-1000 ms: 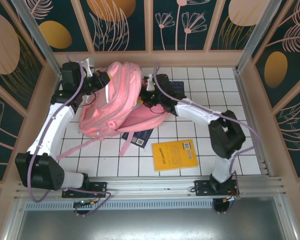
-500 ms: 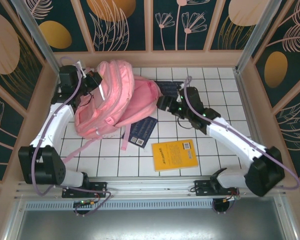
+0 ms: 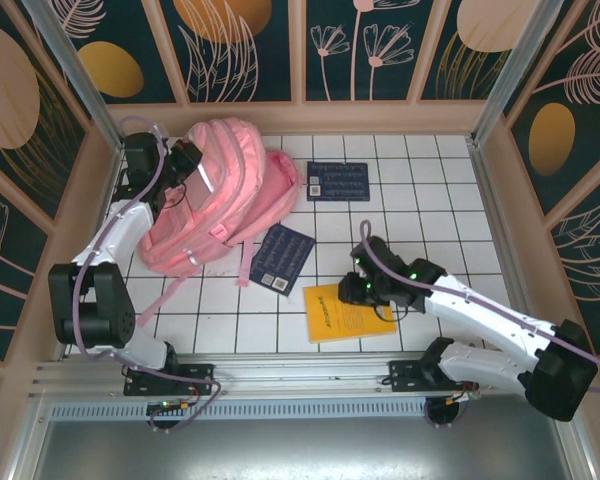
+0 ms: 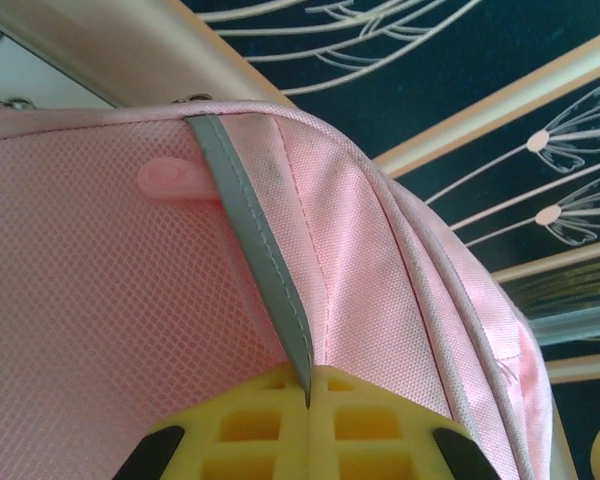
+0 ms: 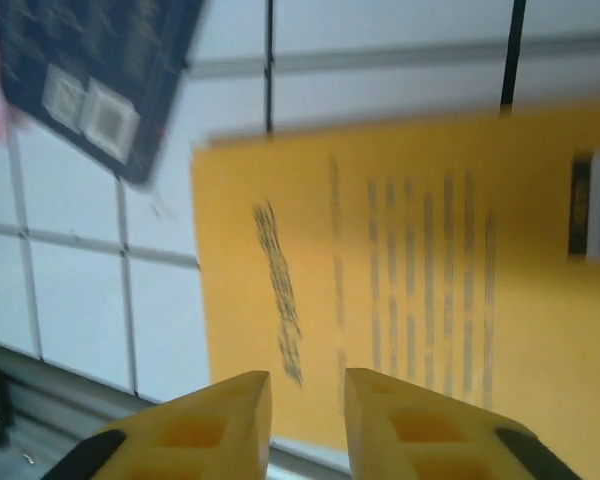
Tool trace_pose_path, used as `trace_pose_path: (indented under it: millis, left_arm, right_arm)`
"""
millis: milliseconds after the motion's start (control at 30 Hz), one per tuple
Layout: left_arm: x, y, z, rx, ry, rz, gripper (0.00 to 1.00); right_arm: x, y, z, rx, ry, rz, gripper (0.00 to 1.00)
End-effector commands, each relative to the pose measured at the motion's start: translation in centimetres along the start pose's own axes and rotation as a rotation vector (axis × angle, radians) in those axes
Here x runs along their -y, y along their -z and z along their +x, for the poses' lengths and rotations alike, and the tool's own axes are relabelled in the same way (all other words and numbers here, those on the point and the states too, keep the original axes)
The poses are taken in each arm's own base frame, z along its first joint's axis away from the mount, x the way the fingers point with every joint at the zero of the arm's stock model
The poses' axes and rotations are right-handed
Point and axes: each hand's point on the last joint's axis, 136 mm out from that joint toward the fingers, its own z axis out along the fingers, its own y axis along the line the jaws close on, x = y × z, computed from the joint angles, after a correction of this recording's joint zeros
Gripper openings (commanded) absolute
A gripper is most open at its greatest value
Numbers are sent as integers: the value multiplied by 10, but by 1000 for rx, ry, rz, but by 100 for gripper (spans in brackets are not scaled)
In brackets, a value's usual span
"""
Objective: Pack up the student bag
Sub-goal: Close the student bag at the top-left of the table, then move the book to the bottom-center of the table.
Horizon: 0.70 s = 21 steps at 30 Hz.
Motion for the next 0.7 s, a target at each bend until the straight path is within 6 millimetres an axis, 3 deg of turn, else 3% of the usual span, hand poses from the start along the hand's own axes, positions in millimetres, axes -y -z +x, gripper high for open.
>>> trace_pose_path:
  millis: [0,67,133,267,367,533,667]
  left_arm:
    - [2,-11,18,-42,-9,31,21]
    - [6,-14,28,-61,-35,22,41]
    - [14,-10,29,-56,-80,8,53]
    - [43,6,23,-2,-248,-40,61]
    - [71,12,35,-5,-341,-18,64]
    - [117,1,99,-146,-517,53,63]
    - [135,-9,175,-341,-510,194,62]
  right_arm:
    - [32,-12,44,-148,-37,166,18]
    - [39,-16,54,-170,-38,218,10]
    - [48,-19,62,-180,-49,263,2]
    - [66,-30,78,-210,-103,314,0]
    - [77,-38,82,-207,-139,349,0]
    - [96,-53,73,-176,-198,393,0]
    - [108,-55,28,-47,-273,414,0]
